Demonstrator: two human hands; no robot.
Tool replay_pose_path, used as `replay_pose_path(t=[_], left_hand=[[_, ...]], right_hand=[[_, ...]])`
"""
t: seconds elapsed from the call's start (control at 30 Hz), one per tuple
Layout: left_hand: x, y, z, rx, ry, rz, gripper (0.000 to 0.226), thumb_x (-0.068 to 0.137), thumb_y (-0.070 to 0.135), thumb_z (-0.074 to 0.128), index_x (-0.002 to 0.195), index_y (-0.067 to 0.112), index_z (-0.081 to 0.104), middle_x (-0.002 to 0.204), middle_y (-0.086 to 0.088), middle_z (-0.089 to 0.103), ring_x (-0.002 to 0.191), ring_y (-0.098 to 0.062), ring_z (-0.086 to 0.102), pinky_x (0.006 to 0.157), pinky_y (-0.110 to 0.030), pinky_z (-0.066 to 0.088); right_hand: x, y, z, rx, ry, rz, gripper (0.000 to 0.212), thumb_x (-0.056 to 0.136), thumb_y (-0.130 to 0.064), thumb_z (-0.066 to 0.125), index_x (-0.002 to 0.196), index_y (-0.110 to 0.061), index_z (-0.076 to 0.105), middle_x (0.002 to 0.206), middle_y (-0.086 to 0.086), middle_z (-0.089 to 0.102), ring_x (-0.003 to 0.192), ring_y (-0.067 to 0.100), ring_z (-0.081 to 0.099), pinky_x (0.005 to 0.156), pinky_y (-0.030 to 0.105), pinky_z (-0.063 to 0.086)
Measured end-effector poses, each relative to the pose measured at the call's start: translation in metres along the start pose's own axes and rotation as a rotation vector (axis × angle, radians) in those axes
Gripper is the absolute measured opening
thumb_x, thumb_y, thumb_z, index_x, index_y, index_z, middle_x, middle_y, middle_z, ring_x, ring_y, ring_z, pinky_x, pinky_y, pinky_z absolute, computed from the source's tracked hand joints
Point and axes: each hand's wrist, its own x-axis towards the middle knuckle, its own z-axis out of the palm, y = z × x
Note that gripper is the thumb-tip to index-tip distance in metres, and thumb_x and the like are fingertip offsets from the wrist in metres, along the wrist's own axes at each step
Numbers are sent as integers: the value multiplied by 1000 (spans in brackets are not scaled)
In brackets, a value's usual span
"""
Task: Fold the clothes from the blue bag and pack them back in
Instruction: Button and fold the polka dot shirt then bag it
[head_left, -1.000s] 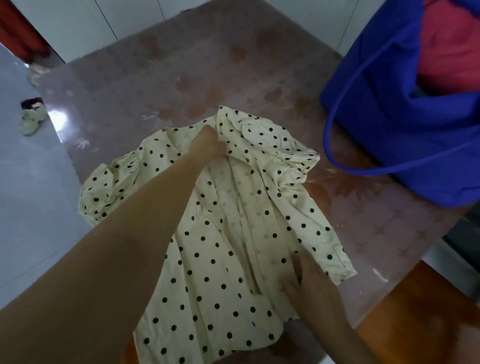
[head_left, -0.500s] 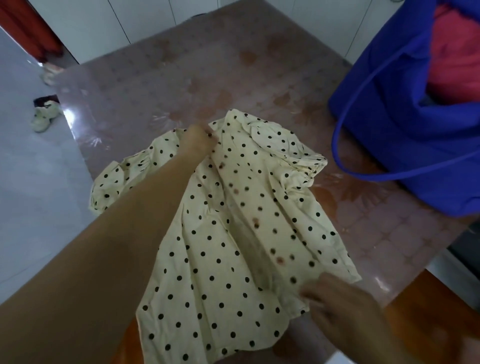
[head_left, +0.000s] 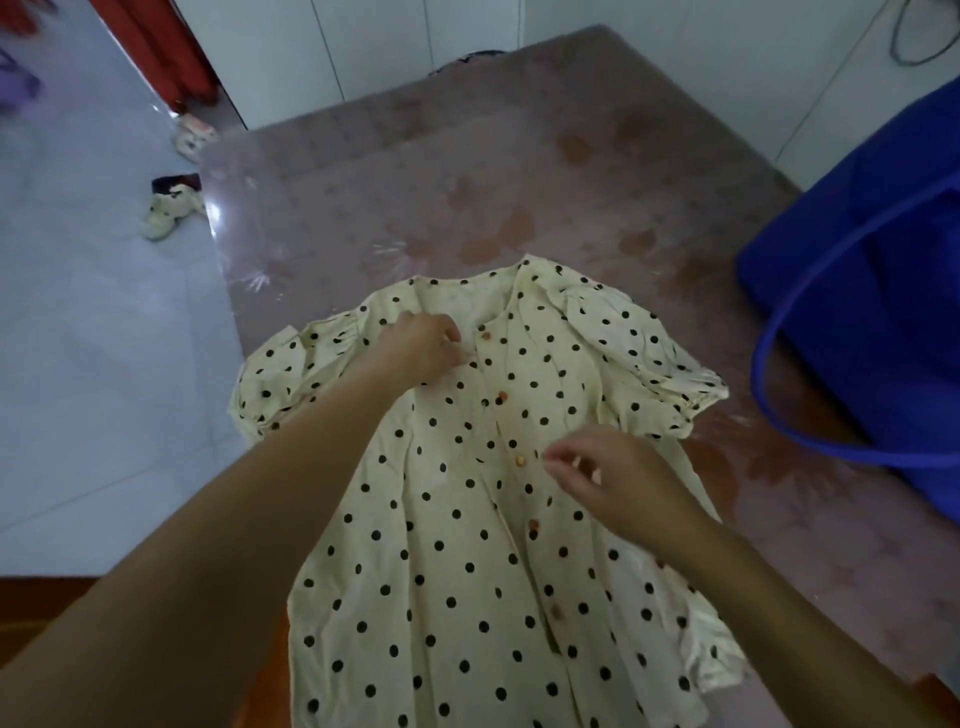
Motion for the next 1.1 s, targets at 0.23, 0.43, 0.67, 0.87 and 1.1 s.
replay_pose_path(t=[0.23,0.43,0.67,0.87,1.1], left_hand=[[2,1,8,-101,132,59,16,88,37,58,100,29,65,111,5,58,106,-21,50,94,-43,42],[5,-1,6,-384,162,64,16,93,19,55,101,15,67,93,4,65,87,-12,59,76,-23,44],[11,4,8,-321,111,126,4,91,17,53,89,18,56,76,10,51,75,-13,53,63,-23,38],[13,5,7,-378,46,121,12,91,18,52,88,17,63,75,9,56,73,-15,57,63,-26,47],[16,13,0,-428,21,72,6,83,20,64,86,19,59,80,5,58,72,-11,53,64,-25,46]], right_hand=[[129,4,5,-16,76,109,17,91,-26,57,102,-20,69,96,-5,69,83,9,60,74,27,50],[180,5,18,-78,117,129,16,91,-23,56,100,-18,69,97,-5,66,87,12,58,66,26,43],[198,7,23,-197,20,154,23,88,-33,61,79,-13,65,79,-2,62,72,16,57,60,31,49],[200,5,23,-271,-46,176,28,89,-24,55,65,-11,56,63,1,54,58,19,53,46,25,34],[196,-2,16,58,-61,212,24,92,-17,55,87,4,68,87,15,69,84,32,63,73,39,52]])
